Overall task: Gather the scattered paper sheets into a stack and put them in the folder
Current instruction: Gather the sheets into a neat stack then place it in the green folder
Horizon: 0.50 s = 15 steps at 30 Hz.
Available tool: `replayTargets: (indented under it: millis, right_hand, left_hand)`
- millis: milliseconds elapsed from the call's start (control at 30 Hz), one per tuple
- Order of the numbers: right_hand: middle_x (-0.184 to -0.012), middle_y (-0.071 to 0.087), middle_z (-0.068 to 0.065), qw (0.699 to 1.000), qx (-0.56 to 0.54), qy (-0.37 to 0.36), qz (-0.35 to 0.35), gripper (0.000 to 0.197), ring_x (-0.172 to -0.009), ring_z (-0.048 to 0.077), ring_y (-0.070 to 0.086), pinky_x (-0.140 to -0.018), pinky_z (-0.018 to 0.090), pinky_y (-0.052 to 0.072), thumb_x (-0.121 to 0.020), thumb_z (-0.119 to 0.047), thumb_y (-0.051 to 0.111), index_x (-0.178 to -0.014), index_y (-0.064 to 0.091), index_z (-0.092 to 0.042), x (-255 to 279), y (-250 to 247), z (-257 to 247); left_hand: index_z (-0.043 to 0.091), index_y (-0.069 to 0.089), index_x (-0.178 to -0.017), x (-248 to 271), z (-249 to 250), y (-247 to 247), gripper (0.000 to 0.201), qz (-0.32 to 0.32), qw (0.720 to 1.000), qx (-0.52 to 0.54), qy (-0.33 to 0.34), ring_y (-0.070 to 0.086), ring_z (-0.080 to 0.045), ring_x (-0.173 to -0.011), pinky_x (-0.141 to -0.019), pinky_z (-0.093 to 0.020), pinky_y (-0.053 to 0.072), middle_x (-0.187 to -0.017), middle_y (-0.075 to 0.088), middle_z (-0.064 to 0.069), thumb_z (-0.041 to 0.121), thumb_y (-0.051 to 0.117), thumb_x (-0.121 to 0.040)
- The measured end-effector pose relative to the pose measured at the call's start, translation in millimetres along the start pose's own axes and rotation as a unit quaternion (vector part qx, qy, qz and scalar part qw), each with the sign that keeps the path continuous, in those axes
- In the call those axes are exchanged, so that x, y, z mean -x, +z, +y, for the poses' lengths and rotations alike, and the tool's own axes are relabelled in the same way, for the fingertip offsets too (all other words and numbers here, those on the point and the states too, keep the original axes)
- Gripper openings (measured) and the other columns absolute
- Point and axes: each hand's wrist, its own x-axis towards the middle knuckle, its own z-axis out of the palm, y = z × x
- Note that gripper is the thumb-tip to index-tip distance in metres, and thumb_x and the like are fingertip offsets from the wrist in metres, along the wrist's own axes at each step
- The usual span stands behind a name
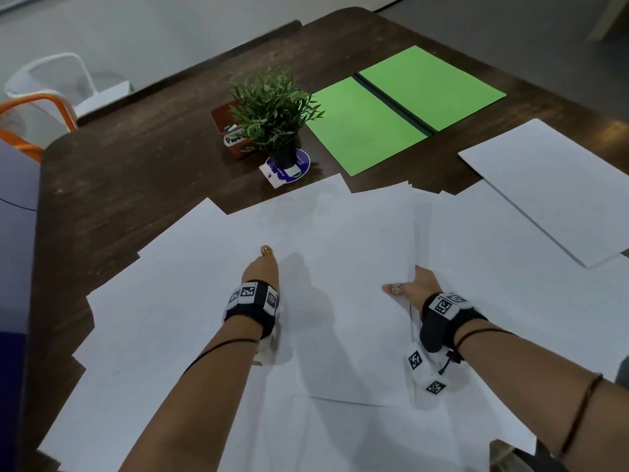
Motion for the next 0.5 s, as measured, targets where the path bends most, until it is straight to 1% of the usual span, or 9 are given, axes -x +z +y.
replayTargets:
  millis: [67,100,167,267,300,367,433,467,500]
  right_hand:
    - [-0.097,0.065,0.008,1.000,-0.001,-0.001,-0.003,0.032,-0.097,0.024,0.061,-0.089,0.030,0.047,-0.072,-0.004,0.078,-0.100,0.062,-0.005,0.8,0.2,-0.7]
    - [-0.098,0.065,0.008,1.000,-0.002,-0.002,-0.005,0.033,-0.096,0.023,0.061,-0.088,0.030,0.046,-0.072,-0.004,0.078,-0.100,0.062,-0.006,1.7,0.2,-0.6]
    - [-0.100,0.065,0.009,1.000,-0.002,-0.002,-0.008,0.035,-0.096,0.023,0.060,-0.086,0.028,0.045,-0.073,-0.005,0.078,-0.102,0.061,-0.005,2.9,-0.4,-1.0]
    - [-0.105,0.064,0.008,1.000,-0.014,0.007,-0.005,0.035,-0.098,0.024,0.059,-0.086,0.028,0.043,-0.078,-0.010,0.075,-0.109,0.060,-0.004,5.5,-0.6,-1.9]
    - [-0.109,0.062,0.008,0.999,-0.030,0.014,0.000,0.033,-0.099,0.023,0.057,-0.087,0.028,0.042,-0.082,-0.015,0.071,-0.111,0.058,-0.005,7.7,0.0,-4.0]
    - [-0.118,0.059,0.006,0.995,-0.088,0.054,-0.002,0.042,-0.103,0.021,0.053,-0.094,0.030,0.039,-0.088,-0.040,0.061,-0.116,0.057,-0.008,8.4,1.5,-7.3]
    - [-0.123,0.061,0.008,0.987,-0.125,0.101,-0.018,0.085,-0.112,0.026,0.056,-0.104,0.040,0.038,-0.069,-0.079,0.052,-0.120,0.060,-0.011,2.9,-0.1,-6.3]
    - [-0.119,0.064,0.010,0.984,-0.132,0.115,-0.039,0.102,-0.110,0.031,0.060,-0.104,0.045,0.040,-0.052,-0.093,0.048,-0.116,0.064,-0.015,0.8,-1.9,-5.9]
    - [-0.117,0.066,0.013,0.981,-0.136,0.125,-0.055,0.111,-0.108,0.034,0.061,-0.103,0.049,0.041,-0.041,-0.098,0.044,-0.115,0.065,-0.018,-3.1,-3.5,-2.8]
  left_hand:
    - [0.001,0.016,-0.146,5.9,2.7,-7.3,0.052,0.010,0.999,0.028,-0.020,0.057,-0.030,-0.108,-0.086,-0.034,0.045,-0.123,0.056,-0.018,0.005,0.034,-0.097]
    - [0.003,0.018,-0.146,9.6,6.6,-9.4,0.053,0.020,0.998,0.057,-0.014,0.057,-0.031,-0.107,-0.086,-0.034,0.045,-0.121,0.057,-0.019,0.004,0.035,-0.096]
    - [0.008,0.037,-0.134,21.0,24.0,-14.9,0.043,0.026,0.986,0.167,0.007,0.061,-0.034,-0.098,-0.081,-0.037,0.048,-0.109,0.061,-0.021,0.001,0.038,-0.092]
    - [0.013,0.044,-0.108,42.0,65.1,-16.6,0.028,-0.008,0.912,0.406,0.052,0.068,-0.032,-0.074,-0.061,-0.033,0.056,-0.074,0.059,-0.010,-0.005,0.039,-0.088]
    - [0.013,0.045,-0.106,50.2,77.7,-17.5,0.025,-0.046,0.879,0.469,0.069,0.068,-0.030,-0.070,-0.062,-0.033,0.057,-0.064,0.054,-0.004,-0.005,0.040,-0.089]
    - [0.015,0.045,-0.114,64.5,95.4,-22.7,0.027,-0.140,0.834,0.515,0.139,0.064,-0.026,-0.074,-0.076,-0.033,0.056,-0.058,0.052,0.004,0.001,0.050,-0.092]
    - [0.022,0.038,-0.127,73.4,100.1,-24.0,0.038,-0.240,0.801,0.506,0.211,0.062,-0.018,-0.097,-0.093,-0.027,0.047,-0.082,0.064,0.004,0.018,0.056,-0.094]
    - [0.024,0.034,-0.133,74.8,97.4,-21.1,0.046,-0.253,0.798,0.505,0.212,0.058,-0.014,-0.109,-0.101,-0.030,0.042,-0.100,0.065,0.002,0.027,0.056,-0.093]
    - [0.025,0.029,-0.140,73.0,92.4,-14.6,0.056,-0.216,0.821,0.491,0.197,0.051,-0.014,-0.122,-0.108,-0.034,0.036,-0.118,0.060,-0.001,0.035,0.056,-0.092]
